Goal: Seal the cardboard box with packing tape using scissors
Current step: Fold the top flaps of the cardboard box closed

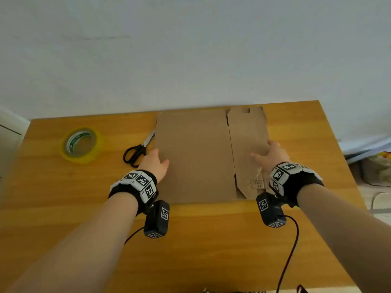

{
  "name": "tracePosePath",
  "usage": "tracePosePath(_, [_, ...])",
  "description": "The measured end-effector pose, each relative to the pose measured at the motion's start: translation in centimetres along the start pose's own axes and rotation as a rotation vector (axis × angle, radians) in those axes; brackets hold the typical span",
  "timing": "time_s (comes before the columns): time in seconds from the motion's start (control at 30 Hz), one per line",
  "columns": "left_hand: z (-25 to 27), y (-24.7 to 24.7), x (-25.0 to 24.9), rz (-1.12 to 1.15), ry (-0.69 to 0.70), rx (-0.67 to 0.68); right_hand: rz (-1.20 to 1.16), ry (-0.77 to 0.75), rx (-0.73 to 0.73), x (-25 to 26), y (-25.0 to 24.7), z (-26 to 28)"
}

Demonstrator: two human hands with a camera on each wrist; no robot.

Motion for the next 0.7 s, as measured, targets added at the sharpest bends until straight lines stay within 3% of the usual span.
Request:
tracePosePath(0.37, [-0.2,-0.6,0.7,0.093,-0.019,0.018,-0.205,0.114,0.018,-1.7,-1.2,0.0])
tracePosePath(0.7, [0.6,-2.0,0.4,0.140,0.047,-0.024,-0.121,0.082,0.091,-2.7,-2.6,1.0])
Point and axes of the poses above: each hand's wrist, its own z-axis away from the middle knuckle, its own y-axis out of the palm, x = y × z, the point moved 6 cm from there along -z, towards the middle knuckle, and after that the axes turned 12 degrees about z, right-handed, at the moved point
